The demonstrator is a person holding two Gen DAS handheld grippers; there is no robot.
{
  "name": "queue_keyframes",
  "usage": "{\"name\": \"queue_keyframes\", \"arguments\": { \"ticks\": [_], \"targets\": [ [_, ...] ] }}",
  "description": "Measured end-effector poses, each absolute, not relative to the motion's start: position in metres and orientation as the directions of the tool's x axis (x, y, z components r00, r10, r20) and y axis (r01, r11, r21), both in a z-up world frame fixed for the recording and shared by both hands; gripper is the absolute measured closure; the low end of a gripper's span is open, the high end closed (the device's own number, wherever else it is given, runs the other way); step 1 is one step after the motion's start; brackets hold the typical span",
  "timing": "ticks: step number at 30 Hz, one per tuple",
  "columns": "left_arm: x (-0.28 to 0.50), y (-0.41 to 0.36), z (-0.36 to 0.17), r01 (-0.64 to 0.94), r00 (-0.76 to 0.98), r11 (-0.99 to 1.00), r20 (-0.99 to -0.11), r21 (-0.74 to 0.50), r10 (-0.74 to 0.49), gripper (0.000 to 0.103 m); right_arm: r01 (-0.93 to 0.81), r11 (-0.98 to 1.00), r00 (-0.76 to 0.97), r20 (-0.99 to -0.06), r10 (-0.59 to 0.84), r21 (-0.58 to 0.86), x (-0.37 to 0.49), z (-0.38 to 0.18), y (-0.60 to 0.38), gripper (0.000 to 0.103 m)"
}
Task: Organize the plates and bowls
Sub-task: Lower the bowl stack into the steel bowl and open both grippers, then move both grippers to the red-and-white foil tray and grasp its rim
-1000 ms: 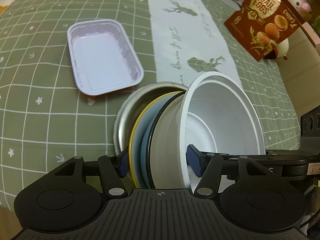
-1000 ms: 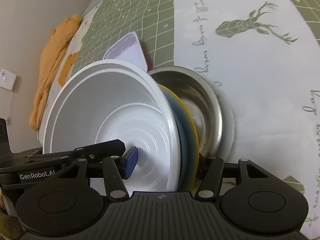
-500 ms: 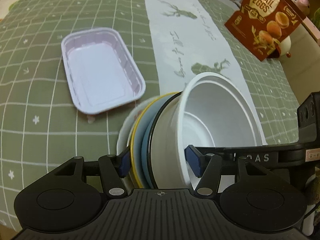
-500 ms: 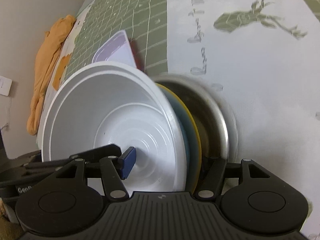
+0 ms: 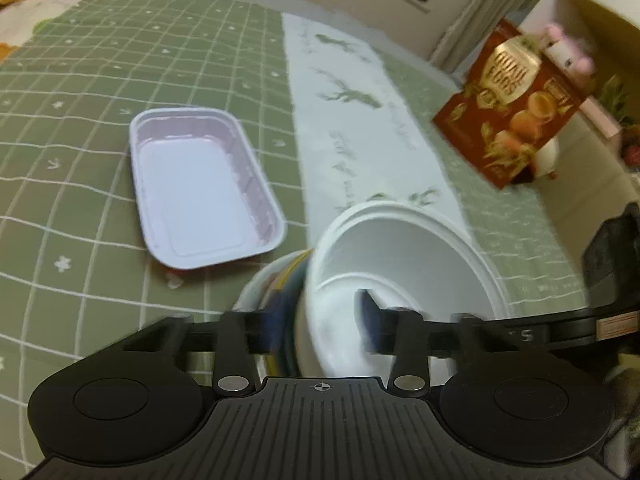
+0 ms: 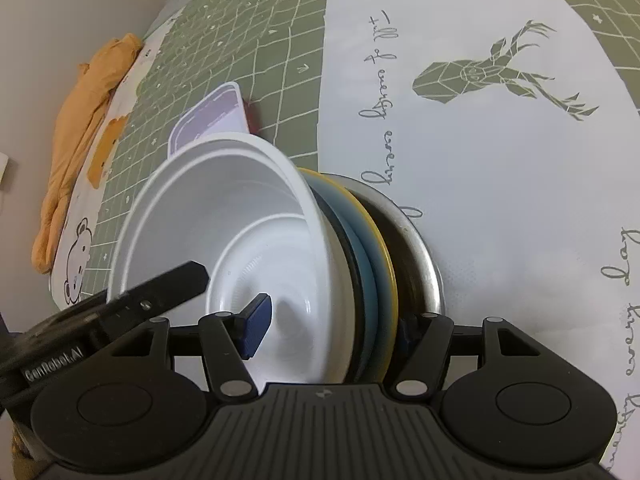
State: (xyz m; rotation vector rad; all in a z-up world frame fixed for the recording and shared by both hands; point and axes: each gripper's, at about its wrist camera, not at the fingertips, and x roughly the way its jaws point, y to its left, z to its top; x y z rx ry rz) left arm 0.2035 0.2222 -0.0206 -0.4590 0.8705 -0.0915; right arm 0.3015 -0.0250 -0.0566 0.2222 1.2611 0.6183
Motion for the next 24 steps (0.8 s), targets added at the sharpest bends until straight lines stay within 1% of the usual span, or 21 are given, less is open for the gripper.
{"name": "queue_keyframes", "arguments": {
  "ticks": [3,5,8,11,13,15,17,20,21,22,24],
  "targets": [
    [0.201,0.222,-0.014,-0.084,0.667,0.895,-0.691,-0.439,-0.277,0.069,-0.314,0.840,0.223,-0.826,0.518,0.442,0.299,-0.047,-0.033,0.042],
    [0.200,0.223,-0.015,-0.081,0.672,0.890,-0.683,-0.450,-0.284,0.069,-0.308,0.829,0.210,-0.816,0.538,0.467,0.301,-0.045,-0.041,0.042],
    [0.199,0.231,-0.020,-0.081,0.676,0.863,-0.664,-0.499,-0.320,0.070,-0.299,0.821,0.220,-0.802,0.555,0.486,0.298,-0.039,-0.050,0.042],
    [0.194,0.239,-0.019,-0.062,0.697,0.827,-0.618,-0.559,-0.365,0.071,-0.325,0.833,0.275,-0.798,0.537,0.448,0.289,-0.030,-0.053,0.042],
    [0.191,0.241,-0.015,-0.040,0.717,0.812,-0.582,-0.583,-0.382,0.071,-0.355,0.836,0.342,-0.775,0.532,0.417,0.283,-0.019,-0.055,0.042],
    [0.189,0.241,-0.011,-0.019,0.732,0.797,-0.551,-0.604,-0.401,0.071,-0.356,0.838,0.390,-0.749,0.535,0.413,0.280,-0.012,-0.056,0.042],
    [0.189,0.241,-0.008,-0.005,0.744,0.784,-0.527,-0.620,-0.412,0.071,-0.360,0.829,0.390,-0.739,0.550,0.427,0.281,-0.009,-0.054,0.042],
    [0.186,0.242,-0.004,-0.003,0.770,0.795,-0.509,-0.607,-0.386,0.071,-0.374,0.840,0.379,-0.762,0.525,0.393,0.280,-0.013,-0.044,0.044],
    [0.184,0.243,-0.003,-0.012,0.780,0.806,-0.510,-0.591,-0.362,0.071,-0.383,0.846,0.380,-0.772,0.510,0.370,0.279,-0.015,-0.041,0.047],
    [0.182,0.244,-0.001,-0.025,0.789,0.819,-0.514,-0.573,-0.335,0.071,-0.391,0.855,0.396,-0.777,0.489,0.340,0.278,-0.016,-0.038,0.048],
    [0.181,0.244,0.000,-0.083,0.801,0.861,-0.547,-0.502,-0.242,0.071,-0.402,0.882,0.465,-0.775,0.429,0.247,0.275,-0.014,-0.034,0.048]
  ]
}}
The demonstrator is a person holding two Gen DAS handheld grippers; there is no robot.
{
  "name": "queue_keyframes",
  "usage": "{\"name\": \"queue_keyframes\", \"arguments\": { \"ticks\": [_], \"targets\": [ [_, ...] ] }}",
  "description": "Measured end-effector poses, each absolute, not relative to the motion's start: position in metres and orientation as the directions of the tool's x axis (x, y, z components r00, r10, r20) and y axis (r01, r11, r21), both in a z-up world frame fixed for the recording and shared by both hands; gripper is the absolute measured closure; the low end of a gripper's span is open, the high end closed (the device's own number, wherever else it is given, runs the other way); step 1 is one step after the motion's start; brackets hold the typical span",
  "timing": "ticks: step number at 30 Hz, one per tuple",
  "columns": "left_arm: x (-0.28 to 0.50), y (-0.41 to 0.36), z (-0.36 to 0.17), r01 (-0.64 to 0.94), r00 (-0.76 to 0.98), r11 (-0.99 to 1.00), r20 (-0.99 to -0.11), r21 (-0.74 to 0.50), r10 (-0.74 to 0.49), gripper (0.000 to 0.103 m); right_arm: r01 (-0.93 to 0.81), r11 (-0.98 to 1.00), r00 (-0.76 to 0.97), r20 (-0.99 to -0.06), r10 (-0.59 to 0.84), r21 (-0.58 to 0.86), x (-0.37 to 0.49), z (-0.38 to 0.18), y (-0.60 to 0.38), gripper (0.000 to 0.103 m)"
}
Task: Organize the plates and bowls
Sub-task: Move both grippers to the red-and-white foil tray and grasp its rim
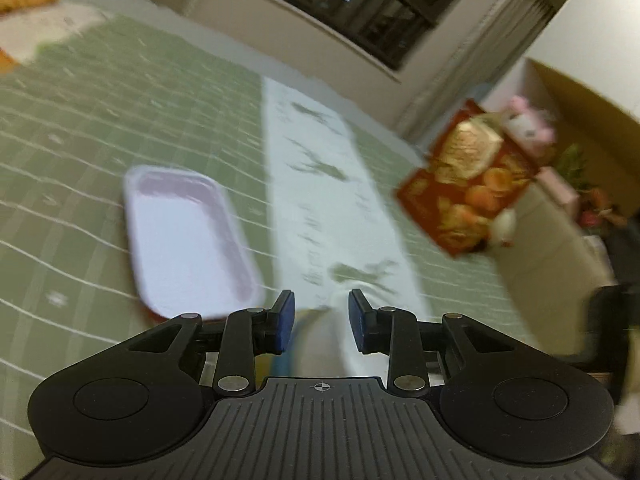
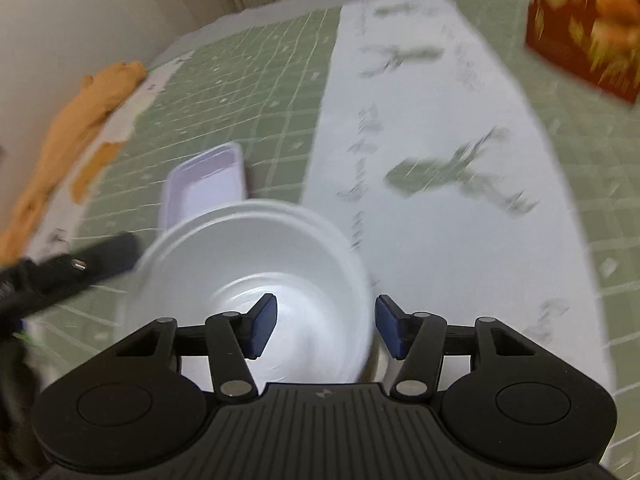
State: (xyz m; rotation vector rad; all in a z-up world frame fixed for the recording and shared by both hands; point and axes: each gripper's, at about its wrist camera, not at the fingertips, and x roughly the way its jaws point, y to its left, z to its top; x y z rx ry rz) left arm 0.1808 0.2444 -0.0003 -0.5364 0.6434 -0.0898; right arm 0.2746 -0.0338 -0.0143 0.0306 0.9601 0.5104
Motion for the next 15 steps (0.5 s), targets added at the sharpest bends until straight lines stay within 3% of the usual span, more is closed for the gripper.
{"name": "queue_keyframes", "arguments": {
  "ticks": [3,8,12,15],
  "targets": [
    [0.181,0.248,-0.002,-0.158,0.803,0.887,-0.579,-0.433,-0.140,0.071,-0.421,0.892,0.527,-0.758,0.385,0.161,0.268,-0.005,-0.031,0.048],
    [0.186,0.260,-0.006,-0.165,0.797,0.870,-0.582,-0.464,-0.159,0.071,-0.458,0.880,0.536,-0.750,0.388,0.127,0.264,0.018,-0.022,0.046],
    [0.190,0.273,-0.011,-0.167,0.800,0.854,-0.574,-0.493,-0.175,0.071,-0.490,0.872,0.595,-0.721,0.355,0.025,0.259,0.036,0.000,0.036],
    [0.190,0.296,-0.014,-0.215,0.835,0.825,-0.536,-0.523,-0.123,0.071,-0.478,0.878,0.634,-0.702,0.325,-0.025,0.261,0.042,0.018,0.034]
  ]
}}
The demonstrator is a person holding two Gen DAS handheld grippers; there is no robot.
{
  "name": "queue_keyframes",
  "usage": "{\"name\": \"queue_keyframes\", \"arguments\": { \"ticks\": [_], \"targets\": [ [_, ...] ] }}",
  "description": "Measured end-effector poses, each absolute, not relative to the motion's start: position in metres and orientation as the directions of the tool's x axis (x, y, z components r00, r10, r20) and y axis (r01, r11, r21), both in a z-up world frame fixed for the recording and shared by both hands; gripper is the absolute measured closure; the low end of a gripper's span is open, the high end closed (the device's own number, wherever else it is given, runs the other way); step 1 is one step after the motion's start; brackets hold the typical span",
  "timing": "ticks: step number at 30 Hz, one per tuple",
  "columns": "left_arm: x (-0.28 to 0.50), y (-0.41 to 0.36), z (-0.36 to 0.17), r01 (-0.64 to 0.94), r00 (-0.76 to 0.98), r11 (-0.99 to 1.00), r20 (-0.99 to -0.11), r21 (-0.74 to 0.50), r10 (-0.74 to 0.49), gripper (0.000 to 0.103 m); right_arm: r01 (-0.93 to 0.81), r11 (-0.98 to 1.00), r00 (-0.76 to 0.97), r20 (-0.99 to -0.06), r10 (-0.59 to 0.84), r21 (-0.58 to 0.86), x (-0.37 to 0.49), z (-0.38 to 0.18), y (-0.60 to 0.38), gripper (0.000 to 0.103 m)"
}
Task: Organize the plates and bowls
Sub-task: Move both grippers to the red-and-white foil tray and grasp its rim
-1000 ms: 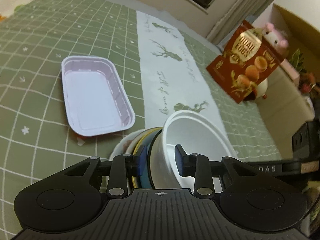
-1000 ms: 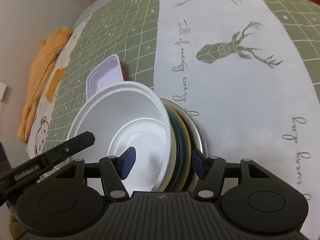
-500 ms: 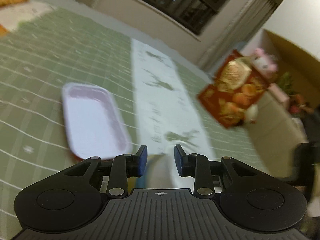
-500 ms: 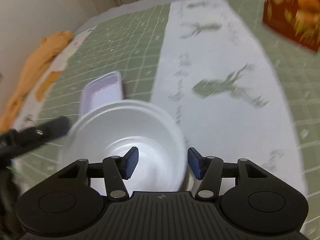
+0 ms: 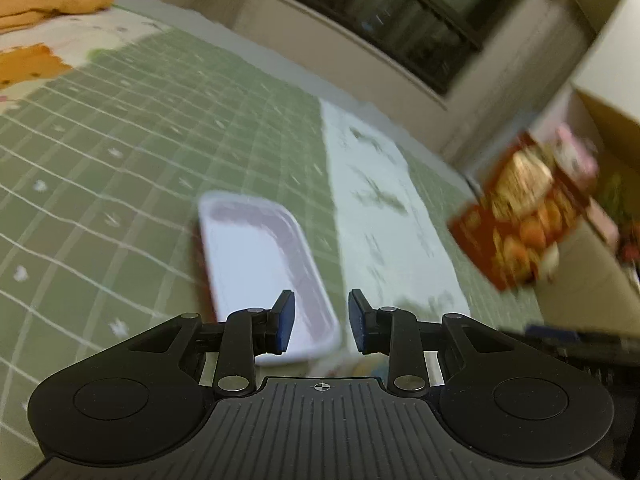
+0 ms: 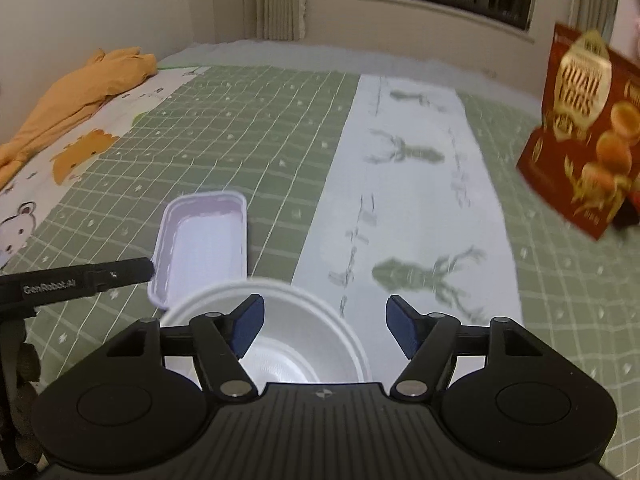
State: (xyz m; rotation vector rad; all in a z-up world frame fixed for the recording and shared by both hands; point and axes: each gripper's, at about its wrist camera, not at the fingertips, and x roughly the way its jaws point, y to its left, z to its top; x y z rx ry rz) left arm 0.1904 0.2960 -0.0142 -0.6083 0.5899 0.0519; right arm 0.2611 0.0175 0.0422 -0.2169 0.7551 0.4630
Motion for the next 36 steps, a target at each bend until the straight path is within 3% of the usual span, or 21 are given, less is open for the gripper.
{"name": "queue_keyframes", "arguments": {
  "ticks": [3,6,9,13,24,26,28,32,36],
  "targets": [
    [0.193,0.327,-0.022,-0.350,0.839,0.766,-0.545,-0.538,0.001,0.071,-0.481,0.876,0.631,-0.712,0.308,-0.047,0.272,0.047,0.041,0.032],
    [0.201,0.354,-0.042,-0.456,0.806,0.688,-0.590,-0.565,0.050,0.071,-0.514,0.858,0.544,-0.783,0.302,-0.026,0.294,0.048,0.076,0.032],
    [0.210,0.369,-0.059,-0.472,0.793,0.632,-0.609,-0.614,0.000,0.071,-0.512,0.859,0.466,-0.844,0.266,-0.012,0.318,0.044,0.113,0.032],
    [0.215,0.368,-0.062,-0.399,0.814,0.625,-0.573,-0.671,-0.095,0.071,-0.517,0.853,0.450,-0.872,0.194,-0.077,0.342,0.033,0.159,0.032],
    [0.246,0.348,-0.076,-0.437,0.722,0.700,-0.684,-0.566,-0.103,0.070,-0.409,0.911,0.272,-0.960,0.071,-0.049,0.390,-0.028,0.185,0.032],
    [0.250,0.344,-0.079,-0.440,0.711,0.701,-0.695,-0.561,-0.111,0.070,-0.403,0.913,0.284,-0.957,0.054,-0.068,0.394,-0.033,0.188,0.038],
    [0.254,0.342,-0.083,-0.457,0.689,0.702,-0.717,-0.546,-0.110,0.070,-0.412,0.908,0.282,-0.958,0.043,-0.080,0.397,-0.039,0.192,0.054],
    [0.262,0.341,-0.094,-0.483,0.655,0.695,-0.746,-0.533,-0.117,0.071,-0.434,0.899,0.239,-0.970,0.055,-0.055,0.401,-0.049,0.198,0.061],
    [0.258,0.338,-0.097,-0.470,0.656,0.686,-0.740,-0.556,-0.150,0.078,-0.479,0.878,0.180,-0.978,0.105,0.006,0.397,-0.054,0.205,0.062]
  ]
}}
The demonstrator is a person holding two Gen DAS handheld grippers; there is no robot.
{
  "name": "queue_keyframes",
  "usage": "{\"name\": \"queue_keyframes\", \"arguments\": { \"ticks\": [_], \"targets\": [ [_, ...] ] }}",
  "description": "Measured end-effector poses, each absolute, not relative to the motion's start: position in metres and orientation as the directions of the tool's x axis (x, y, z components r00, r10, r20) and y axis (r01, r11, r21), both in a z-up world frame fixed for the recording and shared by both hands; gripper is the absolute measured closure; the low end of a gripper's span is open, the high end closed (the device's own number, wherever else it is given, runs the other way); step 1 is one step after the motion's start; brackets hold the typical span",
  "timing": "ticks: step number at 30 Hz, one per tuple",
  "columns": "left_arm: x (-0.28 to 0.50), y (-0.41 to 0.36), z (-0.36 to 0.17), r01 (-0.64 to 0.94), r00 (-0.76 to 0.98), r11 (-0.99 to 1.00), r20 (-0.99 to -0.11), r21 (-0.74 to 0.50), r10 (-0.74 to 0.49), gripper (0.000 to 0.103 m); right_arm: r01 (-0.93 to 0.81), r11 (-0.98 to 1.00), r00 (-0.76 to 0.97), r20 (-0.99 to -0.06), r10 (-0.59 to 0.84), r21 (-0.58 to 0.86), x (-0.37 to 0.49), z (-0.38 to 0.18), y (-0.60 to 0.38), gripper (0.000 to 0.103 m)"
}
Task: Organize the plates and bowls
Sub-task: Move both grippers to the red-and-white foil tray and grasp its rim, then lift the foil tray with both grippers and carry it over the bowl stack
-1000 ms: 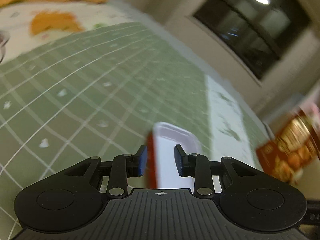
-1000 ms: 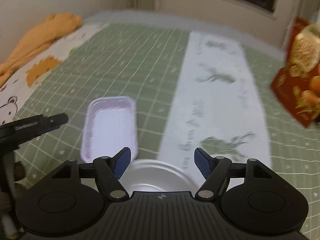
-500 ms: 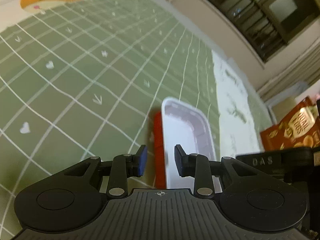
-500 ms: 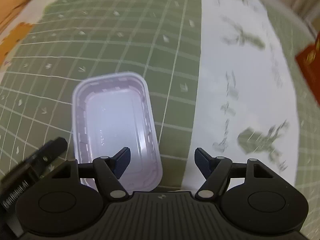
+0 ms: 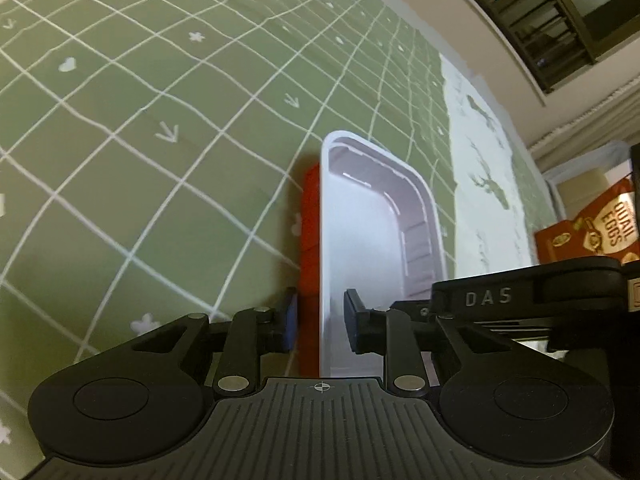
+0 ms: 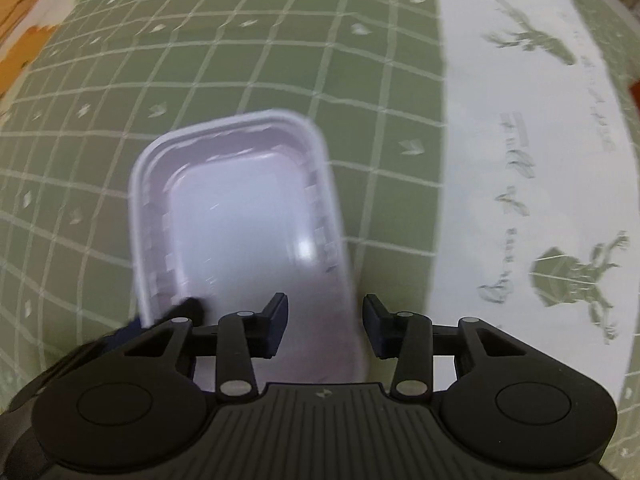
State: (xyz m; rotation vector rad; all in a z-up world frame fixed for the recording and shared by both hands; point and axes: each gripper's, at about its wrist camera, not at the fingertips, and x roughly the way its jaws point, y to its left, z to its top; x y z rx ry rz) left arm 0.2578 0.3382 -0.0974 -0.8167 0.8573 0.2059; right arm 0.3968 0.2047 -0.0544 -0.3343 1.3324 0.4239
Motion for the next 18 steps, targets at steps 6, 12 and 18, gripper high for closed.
{"name": "queue_keyframes", "arguments": {
  "ticks": [6,12,18],
  "targets": [
    [0.229,0.326,-0.060,-0.387,0.755,0.736,-0.649,-0.555,-0.093,0.074,-0.497,0.864,0.257,-0.938,0.235,0.080,0.369,-0.027,0.187,0.062],
    [0.171,0.293,-0.002,-0.179,0.885,0.806,-0.451,-0.565,-0.119,0.074,-0.541,0.817,0.363,-0.821,0.441,0.201,0.314,0.041,0.116,0.062],
    [0.145,0.243,0.044,-0.015,0.907,0.860,-0.368,-0.509,-0.202,0.073,-0.547,0.796,0.425,-0.734,0.530,0.258,0.261,0.077,0.039,0.061]
  ]
}}
